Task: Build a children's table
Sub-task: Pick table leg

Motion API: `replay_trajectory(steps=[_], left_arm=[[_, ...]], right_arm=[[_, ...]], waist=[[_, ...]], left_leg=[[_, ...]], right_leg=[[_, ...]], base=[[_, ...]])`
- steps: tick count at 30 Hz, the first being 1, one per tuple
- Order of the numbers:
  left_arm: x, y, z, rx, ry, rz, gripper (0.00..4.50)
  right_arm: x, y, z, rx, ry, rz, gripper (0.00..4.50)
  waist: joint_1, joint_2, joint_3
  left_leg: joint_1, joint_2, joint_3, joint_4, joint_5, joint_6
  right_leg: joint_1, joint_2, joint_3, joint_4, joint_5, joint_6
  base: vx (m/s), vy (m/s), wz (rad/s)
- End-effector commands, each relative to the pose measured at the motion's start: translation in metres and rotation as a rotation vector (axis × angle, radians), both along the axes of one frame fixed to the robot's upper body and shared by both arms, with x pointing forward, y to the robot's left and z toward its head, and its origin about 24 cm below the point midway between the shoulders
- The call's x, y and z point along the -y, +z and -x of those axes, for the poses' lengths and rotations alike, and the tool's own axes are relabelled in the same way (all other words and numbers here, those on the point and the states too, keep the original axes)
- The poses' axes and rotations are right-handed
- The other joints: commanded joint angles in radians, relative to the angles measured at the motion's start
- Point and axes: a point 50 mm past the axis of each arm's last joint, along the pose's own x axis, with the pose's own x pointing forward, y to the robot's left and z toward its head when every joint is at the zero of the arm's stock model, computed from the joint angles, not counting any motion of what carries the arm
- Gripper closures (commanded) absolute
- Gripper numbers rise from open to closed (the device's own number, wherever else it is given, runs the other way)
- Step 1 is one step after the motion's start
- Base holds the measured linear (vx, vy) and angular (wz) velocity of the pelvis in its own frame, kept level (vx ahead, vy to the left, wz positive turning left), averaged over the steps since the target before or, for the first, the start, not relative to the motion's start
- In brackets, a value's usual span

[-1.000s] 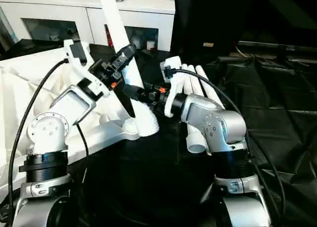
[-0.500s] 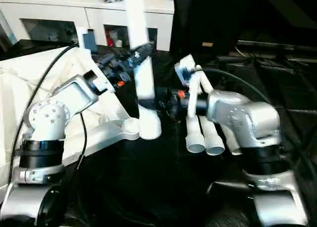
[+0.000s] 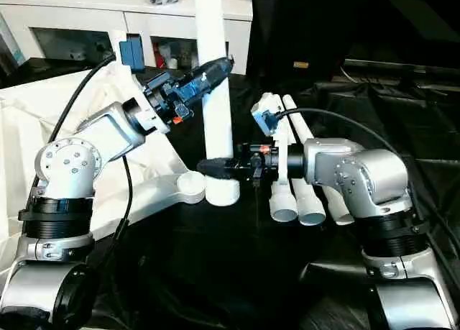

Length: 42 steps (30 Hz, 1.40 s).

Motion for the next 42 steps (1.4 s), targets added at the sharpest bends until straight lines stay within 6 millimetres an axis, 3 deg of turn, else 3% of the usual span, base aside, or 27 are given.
replay_trajectory(steps=[1,6,14,17,19,23,26,29,30,38,42], left_arm=[[0.001,0.006,0.002,0.022,-0.021,0.016,2.69],[0.001,0.006,0.003,0.02,-0.027,0.025,2.69],[-0.001,0.005,0.002,0.005,-0.016,0.02,2.69],[-0.002,0.003,0.002,0.002,0.015,0.001,1.99],[-0.002,0.001,-0.001,0.028,0.11,-0.068,1.78],[-0.006,-0.006,-0.013,-0.008,0.328,-0.204,1.52],[-0.008,-0.011,-0.022,-0.106,0.539,-0.241,1.52],[-0.009,-0.011,-0.025,-0.142,0.591,-0.216,1.52],[-0.009,-0.008,-0.026,-0.185,0.614,-0.128,1.52],[-0.007,-0.006,-0.026,-0.246,0.649,-0.043,2.16],[-0.01,-0.004,-0.026,-0.258,0.654,-0.005,2.5]], right_arm=[[-0.002,0.002,0.002,0.013,0.015,-0.004,2.08],[-0.005,0.0,0.002,0.01,0.017,-0.014,2.54],[-0.007,0.0,0.0,0.027,-0.012,-0.008,2.6],[-0.009,0.0,-0.005,0.053,-0.062,0.0,2.6],[-0.012,0.0,-0.013,0.091,-0.152,0.02,2.6],[-0.017,0.0,-0.025,0.117,-0.297,0.055,2.6],[-0.03,0.001,-0.024,0.139,-0.358,0.056,2.6],[-0.034,0.0,-0.022,0.136,-0.363,0.053,2.6],[-0.041,0.0,-0.02,0.143,-0.369,0.05,2.6],[-0.051,0.004,-0.018,0.16,-0.401,0.044,2.6],[-0.051,0.004,-0.02,0.162,-0.431,0.057,2.6]], waist=[[0.0,-0.005,-0.072],[0.001,-0.006,-0.072],[0.0,-0.004,-0.073],[0.0,-0.006,-0.073],[-0.001,-0.001,-0.072],[-0.008,-0.004,-0.073],[-0.007,-0.004,-0.074],[-0.003,-0.005,-0.075],[-0.003,-0.006,-0.073],[-0.004,-0.004,-0.07],[-0.004,-0.004,-0.071]], left_leg=[[0.028,0.068,-0.023,-0.063,-0.01,0.035],[0.028,0.067,-0.023,-0.062,-0.004,0.037],[0.028,0.067,-0.024,-0.063,-0.004,0.034],[0.028,0.067,-0.022,-0.062,-0.002,0.032],[0.028,0.069,-0.024,-0.064,0.0,0.024],[0.029,0.068,-0.025,-0.067,-0.007,0.002],[0.028,0.07,-0.025,-0.065,0.014,-0.005],[0.028,0.067,-0.024,-0.064,0.015,0.003],[0.026,0.066,-0.024,-0.065,0.009,0.001],[0.028,0.066,-0.026,-0.069,-0.026,-0.018],[0.028,0.065,-0.027,-0.068,-0.007,-0.018]], right_leg=[[0.046,-0.081,0.036,-0.06,0.169,-0.314],[0.046,-0.082,0.036,-0.059,0.172,-0.312],[0.046,-0.081,0.036,-0.059,0.175,-0.31],[0.045,-0.081,0.036,-0.059,0.175,-0.31],[0.042,-0.081,0.035,-0.058,0.173,-0.308],[0.045,-0.08,0.037,-0.062,0.15,-0.282],[0.044,-0.077,0.037,-0.056,0.201,-0.275],[0.046,-0.079,0.037,-0.057,0.216,-0.277],[0.047,-0.078,0.038,-0.058,0.208,-0.274],[0.044,-0.078,0.039,-0.065,0.151,-0.251],[0.045,-0.078,0.039,-0.062,0.185,-0.241]], base=[[0.0,0.0,0.0],[0.0,0.0,0.0],[0.0,0.0,0.0],[0.0,0.0,0.0],[0.0,0.0,0.0],[0.0,0.0,0.0],[0.0,0.0,0.0],[0.0,0.0,0.0],[0.0,0.0,0.0],[0.0,0.0,0.0],[0.0,0.0,0.0]])
